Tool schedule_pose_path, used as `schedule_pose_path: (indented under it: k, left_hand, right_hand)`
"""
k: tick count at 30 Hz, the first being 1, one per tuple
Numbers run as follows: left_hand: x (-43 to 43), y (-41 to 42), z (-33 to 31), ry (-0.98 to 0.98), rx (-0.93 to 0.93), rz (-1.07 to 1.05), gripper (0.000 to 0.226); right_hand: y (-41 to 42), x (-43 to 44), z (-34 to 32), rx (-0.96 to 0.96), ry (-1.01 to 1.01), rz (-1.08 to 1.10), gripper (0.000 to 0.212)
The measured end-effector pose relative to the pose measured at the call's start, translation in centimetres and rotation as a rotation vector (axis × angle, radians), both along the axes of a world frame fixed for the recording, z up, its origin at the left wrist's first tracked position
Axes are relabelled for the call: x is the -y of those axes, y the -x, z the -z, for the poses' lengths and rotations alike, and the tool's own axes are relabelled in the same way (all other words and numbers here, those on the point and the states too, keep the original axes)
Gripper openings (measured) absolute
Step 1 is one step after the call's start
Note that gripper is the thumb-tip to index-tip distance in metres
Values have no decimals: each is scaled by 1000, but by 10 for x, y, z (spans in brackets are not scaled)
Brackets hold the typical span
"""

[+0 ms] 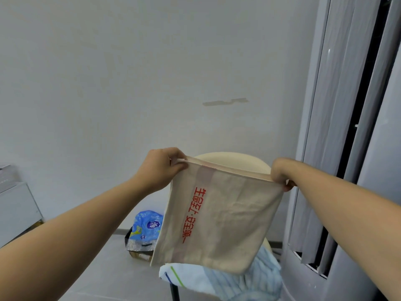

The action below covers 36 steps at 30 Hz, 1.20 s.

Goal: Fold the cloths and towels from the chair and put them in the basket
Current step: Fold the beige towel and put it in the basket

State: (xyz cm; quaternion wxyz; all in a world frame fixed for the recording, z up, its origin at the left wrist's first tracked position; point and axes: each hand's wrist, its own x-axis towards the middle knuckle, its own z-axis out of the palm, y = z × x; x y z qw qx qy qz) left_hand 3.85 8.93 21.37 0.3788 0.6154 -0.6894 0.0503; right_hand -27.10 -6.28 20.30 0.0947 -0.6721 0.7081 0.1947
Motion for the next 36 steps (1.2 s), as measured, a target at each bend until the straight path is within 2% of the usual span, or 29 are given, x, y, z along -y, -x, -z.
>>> schedule_pose_path:
  k: [2,4,6,10,12,14,16,18,20,27,30,36]
  left_hand:
    - [-2,4,-2,-23,-178,8,20]
    - [-2,9,-3,-28,-347,-4,26]
    - [0,14,-5,-44,-463,-22,27]
    - [5,22,-7,-86,-536,-8,23]
    - [7,25,-7,-90,-507,9,21]
    - [9,28,-7,-101,-471,34,22]
    - [11,29,-6,-123,-416,62,25]
    - [13,30,-3,-151,-369,95,26]
    - [14,29,1,-182,-354,138,26]
    - [12,26,4,-271,-392,206,25]
    - [12,26,3,-288,-455,217,27]
    - [10,32,0,-329,-641,270,32]
  right_hand:
    - [-4,0,1,-24,-60,13,13]
    - [-1,-4,2,27,-25,-39,27]
    - [0,-17,3,62,-27,-46,24]
    - [-11,-31,1,91,-109,-143,21]
    - [-20,-27,1,170,-100,-207,32]
    - [-33,-29,-5,360,-27,-311,34]
    - [-52,-39,-15,663,60,-433,29]
    - [-71,-52,-26,962,131,-518,34]
    - [-88,-62,-34,1129,201,-574,37]
    - [-119,-71,-34,1200,336,-632,16]
    - [-120,-73,-31,1198,306,-646,18]
    - [-120,-72,-28,1144,463,-667,11]
